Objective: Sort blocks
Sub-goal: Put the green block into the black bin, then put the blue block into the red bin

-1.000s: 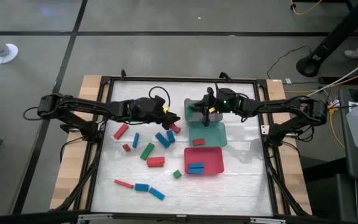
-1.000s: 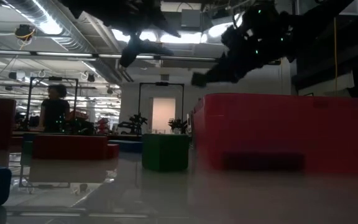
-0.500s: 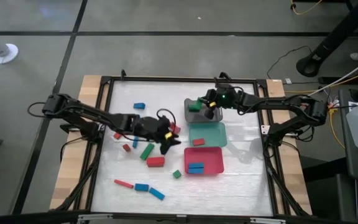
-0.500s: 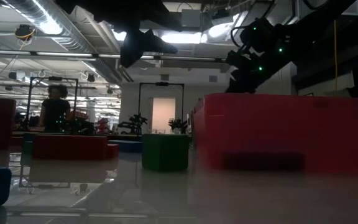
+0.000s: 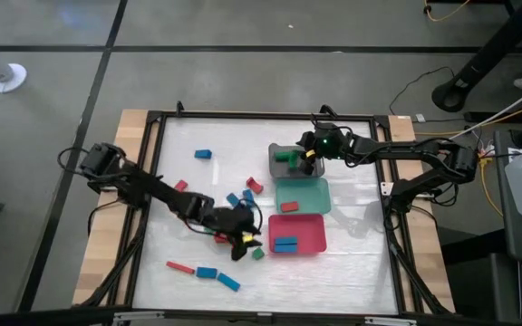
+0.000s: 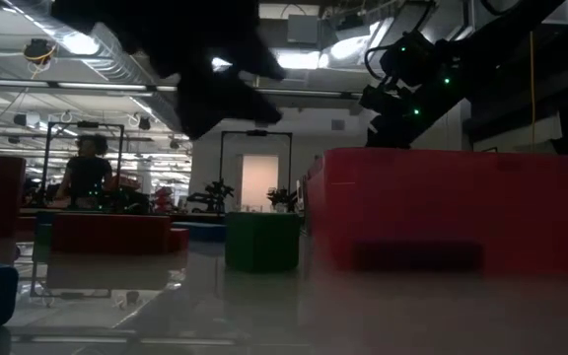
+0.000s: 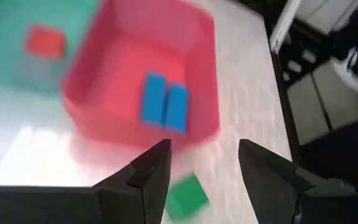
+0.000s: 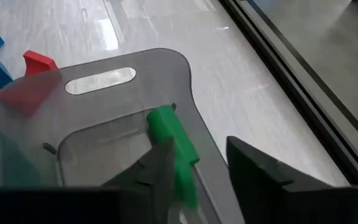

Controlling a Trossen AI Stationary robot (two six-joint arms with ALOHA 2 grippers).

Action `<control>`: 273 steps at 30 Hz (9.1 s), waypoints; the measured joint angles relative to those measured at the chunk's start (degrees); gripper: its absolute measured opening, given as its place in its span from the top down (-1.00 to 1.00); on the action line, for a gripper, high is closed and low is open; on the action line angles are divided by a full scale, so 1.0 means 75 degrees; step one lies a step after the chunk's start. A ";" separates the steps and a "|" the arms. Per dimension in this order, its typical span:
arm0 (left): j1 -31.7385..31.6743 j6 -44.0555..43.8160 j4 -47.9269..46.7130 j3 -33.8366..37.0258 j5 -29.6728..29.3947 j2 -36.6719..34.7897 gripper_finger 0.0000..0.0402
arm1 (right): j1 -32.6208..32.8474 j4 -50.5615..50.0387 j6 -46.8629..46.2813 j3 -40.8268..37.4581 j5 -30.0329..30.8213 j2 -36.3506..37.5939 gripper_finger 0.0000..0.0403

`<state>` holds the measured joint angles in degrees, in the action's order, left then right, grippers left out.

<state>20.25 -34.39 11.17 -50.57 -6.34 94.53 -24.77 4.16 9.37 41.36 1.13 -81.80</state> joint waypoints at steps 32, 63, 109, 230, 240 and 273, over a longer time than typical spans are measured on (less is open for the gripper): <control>0.0895 -0.2002 -0.4643 -0.3252 -0.1043 0.1902 0.31 | 0.0000 -0.0124 -0.0003 0.0000 -0.0003 -0.0009 0.01; 0.0801 -0.3092 -0.4414 -0.3244 -0.0957 0.2416 -0.28 | 0.0000 -0.0140 -0.0003 0.0000 -0.0009 -0.0009 0.01; -0.1301 -0.0283 -0.5401 -0.3246 0.0286 -0.1694 0.43 | 0.1244 -0.2478 0.0688 0.3445 -0.5507 -0.0003 0.01; -0.6315 0.5147 -0.8756 -0.1265 -0.0077 -0.2324 0.07 | 0.0752 -0.3904 0.2144 0.2273 0.0568 -0.0233 0.27; -0.7140 0.6055 -0.7672 -0.0357 0.0446 -0.2324 0.09 | 0.0749 -0.3771 0.0314 0.2113 0.0509 -0.0233 0.25; -0.8165 0.9457 -0.5048 0.1081 0.0361 -0.1111 0.09 | 0.0755 -0.3643 -0.0877 0.2124 0.0105 -0.0233 -0.31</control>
<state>-40.99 36.54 -26.69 -42.46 -3.63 86.20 -19.11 -23.16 2.79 57.30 1.91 -83.55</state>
